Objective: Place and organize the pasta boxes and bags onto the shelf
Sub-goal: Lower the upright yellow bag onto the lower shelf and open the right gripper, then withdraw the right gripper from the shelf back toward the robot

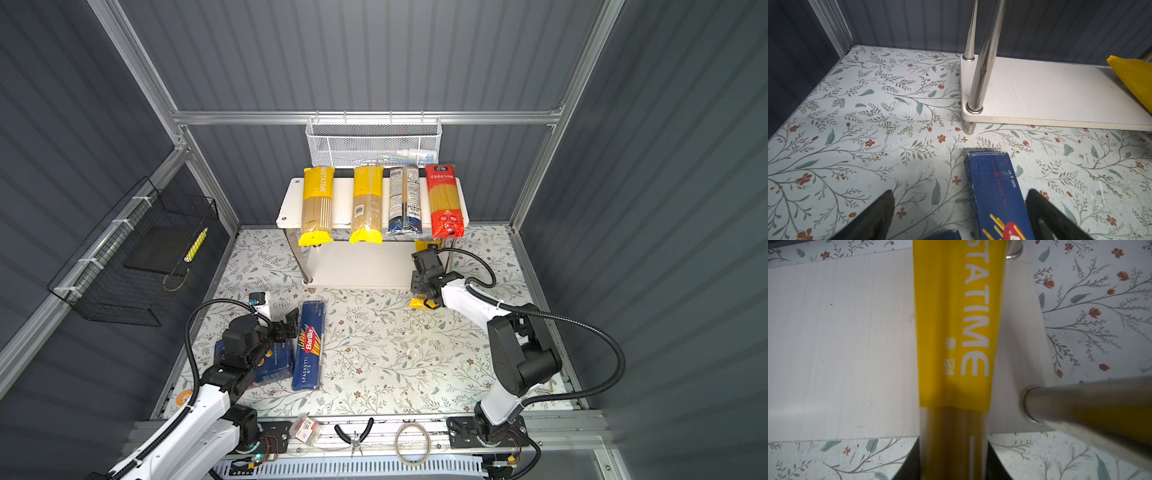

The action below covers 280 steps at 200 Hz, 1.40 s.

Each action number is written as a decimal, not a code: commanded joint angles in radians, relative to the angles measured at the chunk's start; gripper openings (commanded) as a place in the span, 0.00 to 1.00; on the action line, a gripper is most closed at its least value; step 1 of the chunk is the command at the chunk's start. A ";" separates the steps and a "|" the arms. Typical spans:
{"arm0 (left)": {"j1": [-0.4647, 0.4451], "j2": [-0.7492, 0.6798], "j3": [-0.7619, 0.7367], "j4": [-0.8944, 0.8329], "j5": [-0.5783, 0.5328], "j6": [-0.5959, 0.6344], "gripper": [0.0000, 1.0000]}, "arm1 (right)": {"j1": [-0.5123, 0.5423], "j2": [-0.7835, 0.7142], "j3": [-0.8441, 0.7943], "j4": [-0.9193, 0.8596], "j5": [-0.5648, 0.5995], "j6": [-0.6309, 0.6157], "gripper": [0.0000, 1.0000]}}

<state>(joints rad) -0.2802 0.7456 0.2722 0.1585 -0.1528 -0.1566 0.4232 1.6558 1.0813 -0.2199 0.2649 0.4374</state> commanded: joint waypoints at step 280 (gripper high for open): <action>0.000 -0.007 0.024 0.011 0.010 0.019 0.99 | 0.153 -0.720 -0.428 -0.092 -0.291 0.179 0.78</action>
<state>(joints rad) -0.2802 0.7456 0.2722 0.1581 -0.1524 -0.1566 0.5720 0.9485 0.7036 -0.3222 0.0906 0.5831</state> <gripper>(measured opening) 0.993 0.777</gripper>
